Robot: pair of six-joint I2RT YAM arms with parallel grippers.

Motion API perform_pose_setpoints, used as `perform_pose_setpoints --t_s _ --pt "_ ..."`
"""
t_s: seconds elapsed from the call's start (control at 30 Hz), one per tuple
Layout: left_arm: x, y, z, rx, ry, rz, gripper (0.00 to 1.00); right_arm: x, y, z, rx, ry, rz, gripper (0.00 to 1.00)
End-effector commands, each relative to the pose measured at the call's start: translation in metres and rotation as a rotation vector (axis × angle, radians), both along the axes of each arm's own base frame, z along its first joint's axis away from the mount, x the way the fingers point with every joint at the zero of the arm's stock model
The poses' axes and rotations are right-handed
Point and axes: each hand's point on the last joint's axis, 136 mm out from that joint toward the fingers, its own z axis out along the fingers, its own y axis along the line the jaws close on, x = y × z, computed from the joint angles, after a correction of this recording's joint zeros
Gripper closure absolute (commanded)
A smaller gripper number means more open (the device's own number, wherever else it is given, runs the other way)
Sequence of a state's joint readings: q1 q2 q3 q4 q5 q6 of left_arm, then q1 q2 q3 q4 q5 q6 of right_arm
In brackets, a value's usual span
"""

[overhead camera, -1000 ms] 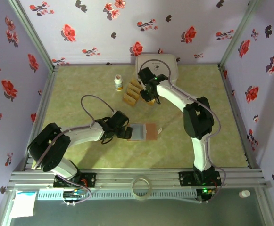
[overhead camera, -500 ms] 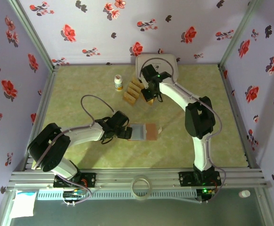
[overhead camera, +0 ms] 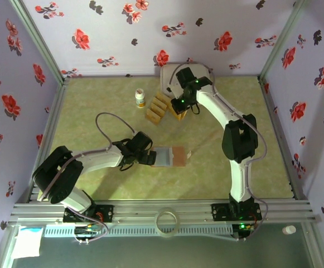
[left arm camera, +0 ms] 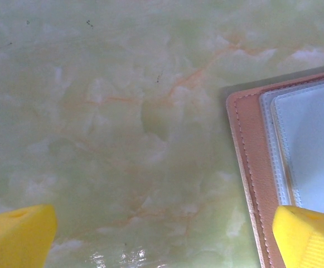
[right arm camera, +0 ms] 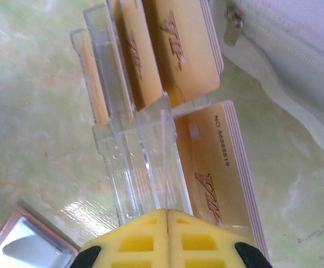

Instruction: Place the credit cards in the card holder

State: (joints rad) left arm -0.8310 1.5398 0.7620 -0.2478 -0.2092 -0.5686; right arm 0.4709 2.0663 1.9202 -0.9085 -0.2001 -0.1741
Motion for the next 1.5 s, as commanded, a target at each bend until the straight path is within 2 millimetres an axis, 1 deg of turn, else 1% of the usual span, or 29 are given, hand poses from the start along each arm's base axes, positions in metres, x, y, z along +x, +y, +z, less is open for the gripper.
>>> perform_pose_setpoints --t_s 0.0,0.07,0.2,0.37,0.47,0.57,0.6,0.63,0.73,0.83,0.93,1.07,1.17,1.47 --pt "0.007 0.002 0.014 0.006 -0.035 0.001 0.0 -0.011 -0.001 0.039 0.045 -0.034 0.04 1.0" --pt "0.008 0.002 0.017 0.006 -0.037 0.001 0.0 -0.016 -0.001 0.052 0.069 -0.046 0.035 1.0" --pt "0.01 0.007 0.023 0.008 -0.046 0.008 0.0 -0.031 0.0 0.07 0.142 -0.056 0.014 1.0" --pt "0.011 0.01 0.038 0.008 -0.066 -0.002 0.0 -0.06 0.003 0.092 0.328 -0.079 -0.043 1.0" --pt "0.012 0.009 0.042 0.018 -0.068 -0.016 0.0 -0.078 0.001 0.094 0.441 -0.077 -0.097 1.0" --pt "0.013 0.005 0.044 0.016 -0.064 -0.033 0.0 -0.094 -0.002 0.088 0.555 -0.058 -0.181 1.0" --pt "0.012 0.003 0.043 0.016 -0.061 -0.039 0.0 -0.099 -0.005 0.081 0.581 -0.045 -0.22 1.0" --pt "0.013 0.0 0.043 0.013 -0.06 -0.048 0.0 -0.103 -0.006 0.078 0.626 -0.039 -0.252 1.0" --pt "0.013 -0.011 0.041 0.011 -0.06 -0.076 0.0 -0.117 -0.012 0.057 0.726 0.005 -0.348 1.0" --pt "0.011 -0.021 0.036 0.016 -0.059 -0.105 0.0 -0.127 -0.02 0.036 0.811 0.033 -0.437 1.0" --pt "0.01 -0.026 0.029 0.028 -0.053 -0.122 0.0 -0.134 -0.029 0.015 0.839 0.044 -0.508 1.0" --pt "0.009 -0.026 0.017 0.049 -0.042 -0.127 0.0 -0.144 -0.029 -0.005 0.849 0.073 -0.536 1.0" --pt "0.01 -0.026 0.01 0.062 -0.037 -0.131 0.0 -0.149 -0.026 -0.016 0.84 0.086 -0.539 1.0" --pt "0.01 -0.023 -0.006 0.098 -0.024 -0.127 0.0 -0.154 -0.012 -0.038 0.84 0.12 -0.524 1.0"
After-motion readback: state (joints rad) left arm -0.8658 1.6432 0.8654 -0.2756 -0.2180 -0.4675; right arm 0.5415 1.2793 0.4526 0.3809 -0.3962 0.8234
